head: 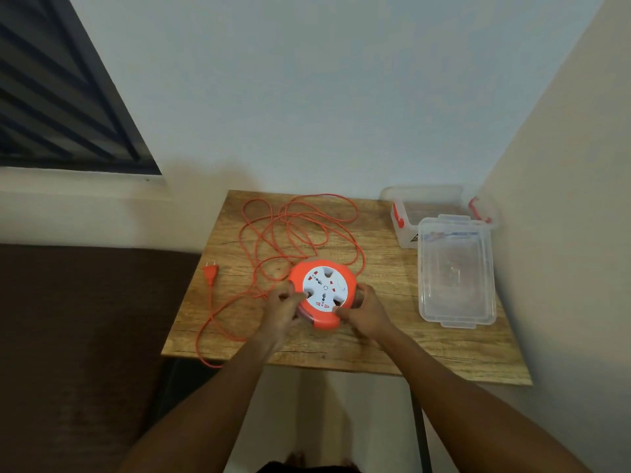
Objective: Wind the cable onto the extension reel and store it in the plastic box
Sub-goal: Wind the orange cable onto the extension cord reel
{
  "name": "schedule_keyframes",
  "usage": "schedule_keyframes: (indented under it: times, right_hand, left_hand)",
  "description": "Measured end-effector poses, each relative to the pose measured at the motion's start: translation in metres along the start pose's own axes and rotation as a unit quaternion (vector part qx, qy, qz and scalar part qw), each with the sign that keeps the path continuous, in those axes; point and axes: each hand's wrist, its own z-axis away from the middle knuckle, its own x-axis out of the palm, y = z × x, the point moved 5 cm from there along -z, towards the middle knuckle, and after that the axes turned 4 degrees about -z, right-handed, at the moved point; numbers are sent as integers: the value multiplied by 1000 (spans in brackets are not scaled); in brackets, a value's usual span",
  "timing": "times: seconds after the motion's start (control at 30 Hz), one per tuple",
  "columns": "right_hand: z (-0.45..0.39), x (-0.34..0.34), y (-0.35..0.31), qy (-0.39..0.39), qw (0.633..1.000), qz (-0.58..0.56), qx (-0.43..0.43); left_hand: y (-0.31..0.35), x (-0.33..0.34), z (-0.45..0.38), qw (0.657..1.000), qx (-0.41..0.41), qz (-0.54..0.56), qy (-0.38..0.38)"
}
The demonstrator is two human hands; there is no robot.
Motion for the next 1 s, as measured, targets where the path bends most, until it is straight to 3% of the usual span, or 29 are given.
schedule_keyframes:
  times: [0.1, 0.3, 0.57, 0.63, 0.7, 0.77, 0.87, 0.93, 1.0]
  right_hand:
    - [7, 1, -16, -24, 998, -65, 2]
    - [17, 5, -48, -32, 986, -164, 9]
    - [19, 5, -65, -20, 982, -189, -10]
    - [16, -1, -70, 12, 992, -123, -34]
    - [14, -7, -82, 83, 988, 53, -120]
    - [15, -10, -101, 134, 938, 224, -226]
    - [15, 2, -129, 72, 801, 449, -389]
    - [12, 7, -141, 27, 725, 539, -428]
    - [8, 6, -152, 2, 690, 590, -419]
  left_hand:
    - [8, -1, -12, 994, -19, 108, -21]
    - [47, 4, -25, 974, 21, 183, -132]
    - [97, 10, -33, 968, 32, 176, -178]
    - [104, 14, -36, 969, 21, 167, -183]
    - [108, 18, -37, 970, 14, 151, -190]
    - [111, 24, -39, 972, 13, 127, -196]
    - [122, 36, -33, 970, 27, 122, -210]
    - [130, 41, -31, 967, 27, 116, -225]
    - [136, 43, -30, 971, 13, 102, -217]
